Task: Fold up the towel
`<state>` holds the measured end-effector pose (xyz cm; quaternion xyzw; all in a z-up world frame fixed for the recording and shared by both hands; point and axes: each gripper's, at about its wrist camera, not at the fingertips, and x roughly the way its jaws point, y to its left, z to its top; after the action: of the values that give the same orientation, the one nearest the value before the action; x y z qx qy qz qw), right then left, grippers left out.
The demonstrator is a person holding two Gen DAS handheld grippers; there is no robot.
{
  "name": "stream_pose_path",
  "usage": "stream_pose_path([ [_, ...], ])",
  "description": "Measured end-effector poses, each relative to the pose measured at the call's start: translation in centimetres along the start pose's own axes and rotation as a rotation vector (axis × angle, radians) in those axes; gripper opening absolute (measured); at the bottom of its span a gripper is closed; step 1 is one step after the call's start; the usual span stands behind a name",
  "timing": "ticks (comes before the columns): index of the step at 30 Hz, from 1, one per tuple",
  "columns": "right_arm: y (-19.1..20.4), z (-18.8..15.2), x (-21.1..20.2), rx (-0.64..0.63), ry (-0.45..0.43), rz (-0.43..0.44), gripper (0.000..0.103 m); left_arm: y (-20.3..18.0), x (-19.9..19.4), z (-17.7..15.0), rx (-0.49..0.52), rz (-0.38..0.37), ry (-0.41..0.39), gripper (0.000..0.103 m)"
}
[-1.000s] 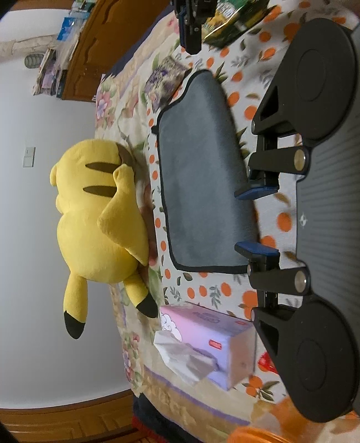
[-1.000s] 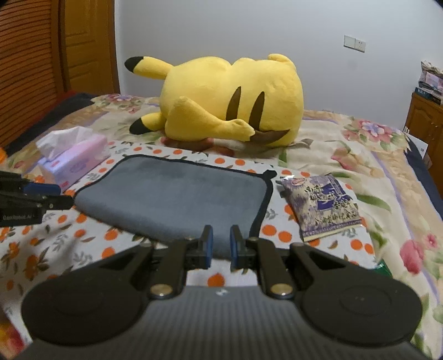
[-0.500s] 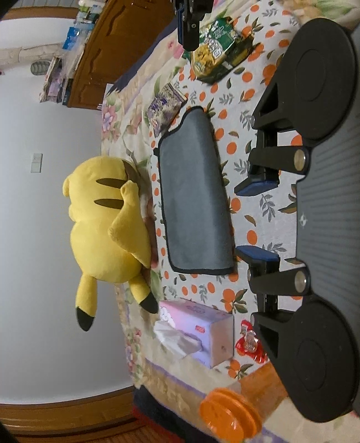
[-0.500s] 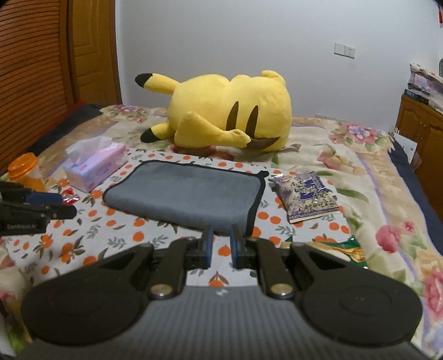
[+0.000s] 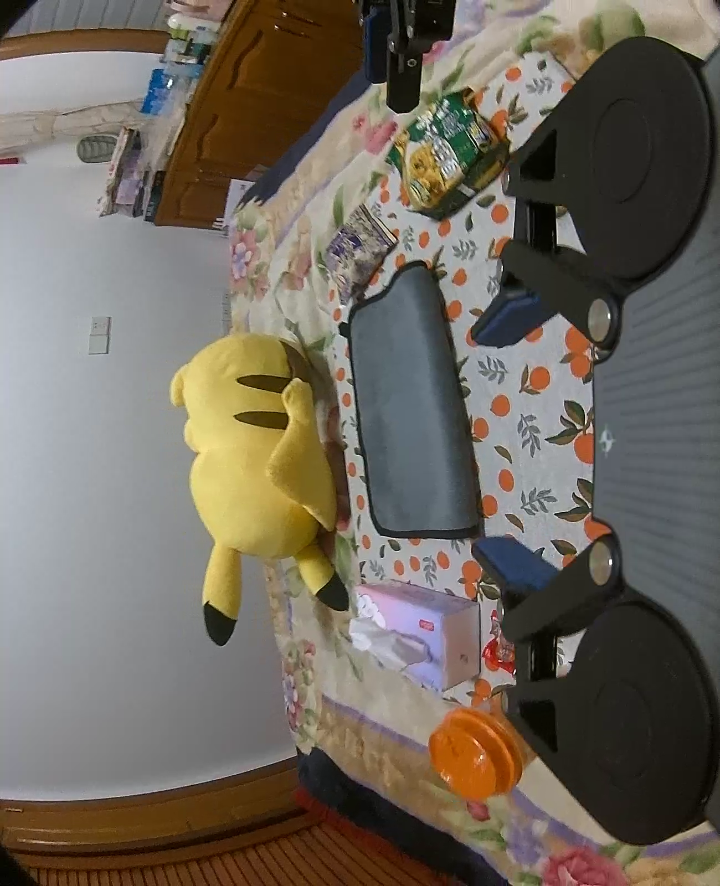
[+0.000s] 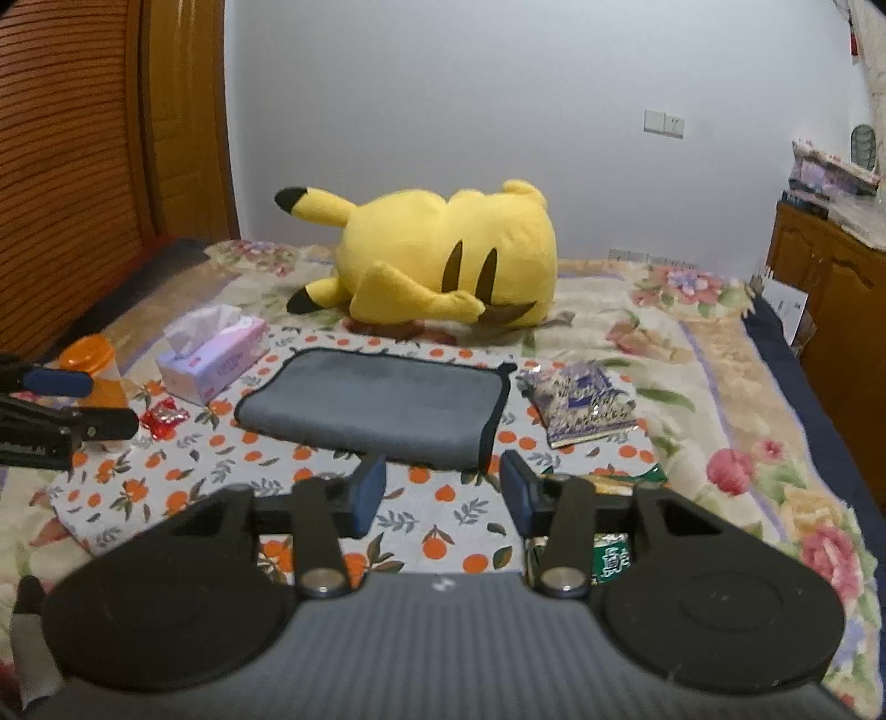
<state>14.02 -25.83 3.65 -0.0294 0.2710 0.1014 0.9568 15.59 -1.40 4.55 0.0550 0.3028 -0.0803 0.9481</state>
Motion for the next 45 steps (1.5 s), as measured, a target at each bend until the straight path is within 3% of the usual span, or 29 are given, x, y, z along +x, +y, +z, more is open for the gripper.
stream_pose_path([
  [8, -0.4, 0.4, -2.8, 0.034, -0.033, -0.006, 0.058, -0.8, -3.5, 1.0, 0.011, 0.001, -0.039, 0.096],
  [11, -0.7, 0.4, -3.6, 0.048, -0.045, -0.011, 0.07, -1.0, -4.7, 1.1, 0.003, -0.006, -0.053, 0.103],
  [19, -0.7, 0.2, -5.6, 0.059, -0.069, -0.016, 0.103, -1.9, -7.1, 1.1, -0.001, 0.022, -0.069, 0.103],
  [31, -1.1, -0.7, -8.6, 0.134, -0.093, -0.024, 0.103, -2.7, -11.0, -0.4, -0.004, 0.027, -0.085, 0.103],
  [45, 0.0, -2.2, -11.6, 0.093, -0.132, -0.043, 0.103, -2.5, -14.1, -3.4, -0.01, 0.018, -0.107, 0.103],
])
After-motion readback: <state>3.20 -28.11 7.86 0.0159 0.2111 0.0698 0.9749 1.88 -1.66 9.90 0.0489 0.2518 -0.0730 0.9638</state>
